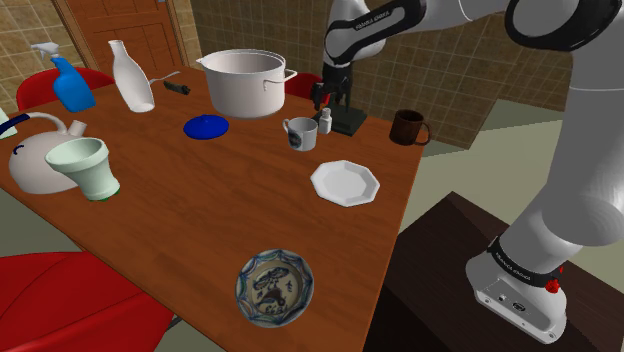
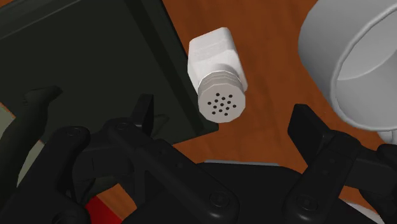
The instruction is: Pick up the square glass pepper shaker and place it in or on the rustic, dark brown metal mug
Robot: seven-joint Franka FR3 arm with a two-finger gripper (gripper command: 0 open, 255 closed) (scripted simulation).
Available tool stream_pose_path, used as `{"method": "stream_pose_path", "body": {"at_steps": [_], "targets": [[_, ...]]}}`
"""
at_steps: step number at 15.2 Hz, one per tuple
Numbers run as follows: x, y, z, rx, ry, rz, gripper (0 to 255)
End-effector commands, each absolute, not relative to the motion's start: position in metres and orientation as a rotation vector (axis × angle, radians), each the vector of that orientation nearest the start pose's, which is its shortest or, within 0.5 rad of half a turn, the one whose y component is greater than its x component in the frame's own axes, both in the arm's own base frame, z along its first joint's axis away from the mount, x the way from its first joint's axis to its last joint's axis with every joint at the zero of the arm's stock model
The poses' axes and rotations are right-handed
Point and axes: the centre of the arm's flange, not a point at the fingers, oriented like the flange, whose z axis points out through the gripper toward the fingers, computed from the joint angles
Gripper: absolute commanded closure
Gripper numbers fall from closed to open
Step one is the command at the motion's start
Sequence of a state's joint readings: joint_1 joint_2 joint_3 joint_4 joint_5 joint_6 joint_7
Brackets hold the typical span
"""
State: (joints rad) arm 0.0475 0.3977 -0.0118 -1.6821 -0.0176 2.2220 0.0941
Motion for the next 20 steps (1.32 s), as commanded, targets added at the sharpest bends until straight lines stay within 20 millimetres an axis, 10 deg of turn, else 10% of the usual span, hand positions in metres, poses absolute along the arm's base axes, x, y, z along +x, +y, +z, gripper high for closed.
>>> {"method": "stream_pose_path", "body": {"at_steps": [1,11,12,20], "targets": [[0.678,0.024,0.374,-3.142,0.075,-0.227,0],[0.68,0.024,0.36,-3.142,0.075,-0.226,0],[0.68,0.024,0.36,-3.142,0.075,-0.226,255],[0.68,0.024,0.36,-3.142,0.075,-0.226,255]]}}
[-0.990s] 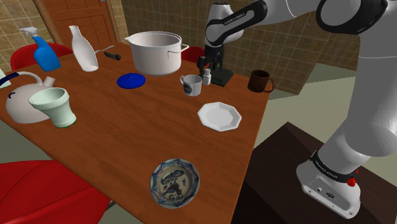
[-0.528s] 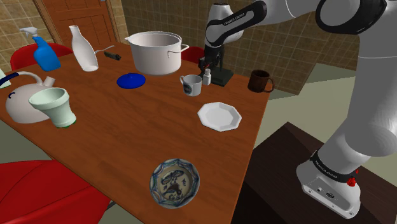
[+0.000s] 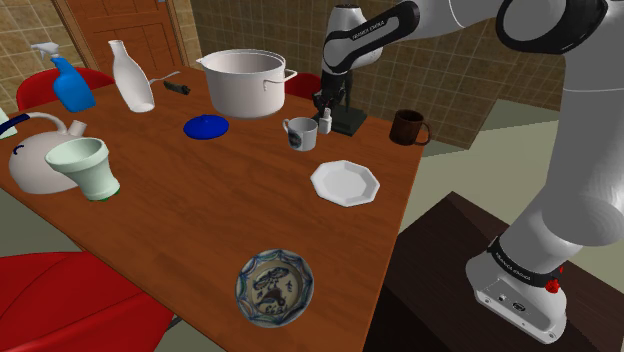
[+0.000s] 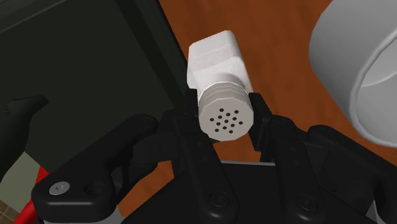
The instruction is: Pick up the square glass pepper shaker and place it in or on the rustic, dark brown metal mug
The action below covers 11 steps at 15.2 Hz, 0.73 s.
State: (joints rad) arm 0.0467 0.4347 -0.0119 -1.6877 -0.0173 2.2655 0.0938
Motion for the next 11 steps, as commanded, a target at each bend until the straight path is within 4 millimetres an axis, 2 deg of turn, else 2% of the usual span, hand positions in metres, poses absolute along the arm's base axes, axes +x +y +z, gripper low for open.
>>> {"method": "stream_pose_path", "body": {"at_steps": [1,11], "targets": [[0.68,0.024,0.36,-3.142,0.075,-0.227,255],[0.68,0.024,0.413,-3.142,0.075,-0.227,255]]}}
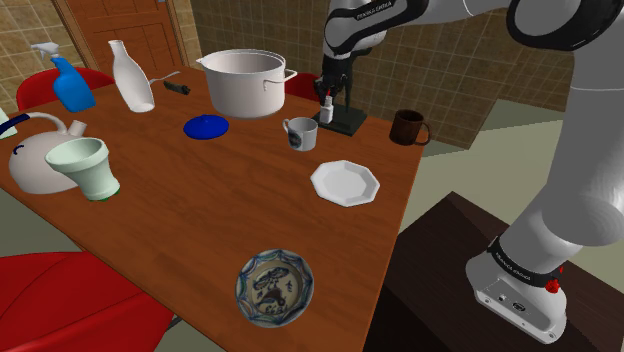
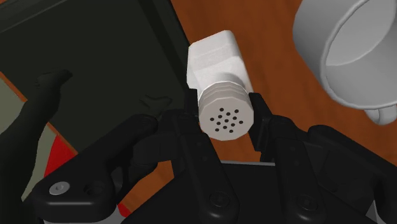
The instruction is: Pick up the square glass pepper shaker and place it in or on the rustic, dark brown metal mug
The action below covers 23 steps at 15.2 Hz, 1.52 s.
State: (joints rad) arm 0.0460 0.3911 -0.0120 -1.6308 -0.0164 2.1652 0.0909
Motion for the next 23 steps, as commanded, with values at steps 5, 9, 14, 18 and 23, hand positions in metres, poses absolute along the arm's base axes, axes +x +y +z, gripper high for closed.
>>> {"method": "stream_pose_path", "body": {"at_steps": [5,9,14,18,23], "targets": [[0.68,0.024,0.44,-3.142,0.075,-0.227,255],[0.68,0.024,0.461,-3.142,0.075,-0.227,255],[0.68,0.024,0.487,-3.142,0.075,-0.227,255],[0.68,0.024,0.508,-3.142,0.075,-0.227,255],[0.68,0.024,0.532,-3.142,0.075,-0.227,255]]}}
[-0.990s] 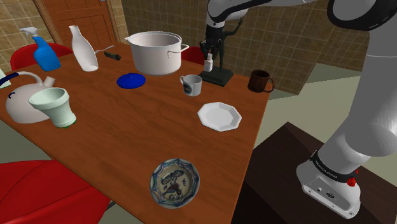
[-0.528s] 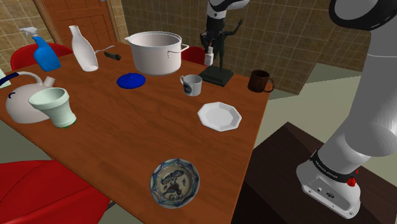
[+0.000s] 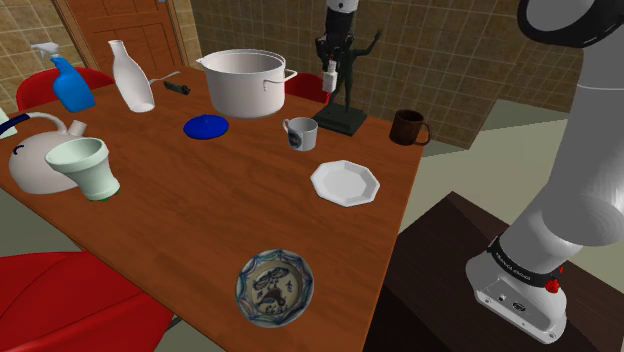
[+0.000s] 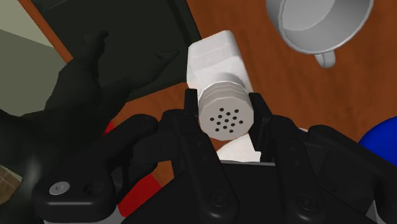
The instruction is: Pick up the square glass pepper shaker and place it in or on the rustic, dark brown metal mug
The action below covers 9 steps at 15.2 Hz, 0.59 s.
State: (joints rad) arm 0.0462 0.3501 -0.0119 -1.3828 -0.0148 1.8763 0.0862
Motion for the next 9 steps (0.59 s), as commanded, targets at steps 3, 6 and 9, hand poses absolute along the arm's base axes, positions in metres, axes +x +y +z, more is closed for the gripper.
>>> {"method": "stream_pose_path", "body": {"at_steps": [3,6,9], "targets": [[0.652,-0.003,0.536,-3.142,0.075,-0.227,255],[0.624,-0.031,0.541,-3.142,0.075,-0.227,255],[0.595,-0.058,0.545,-3.142,0.075,-0.227,255]]}}
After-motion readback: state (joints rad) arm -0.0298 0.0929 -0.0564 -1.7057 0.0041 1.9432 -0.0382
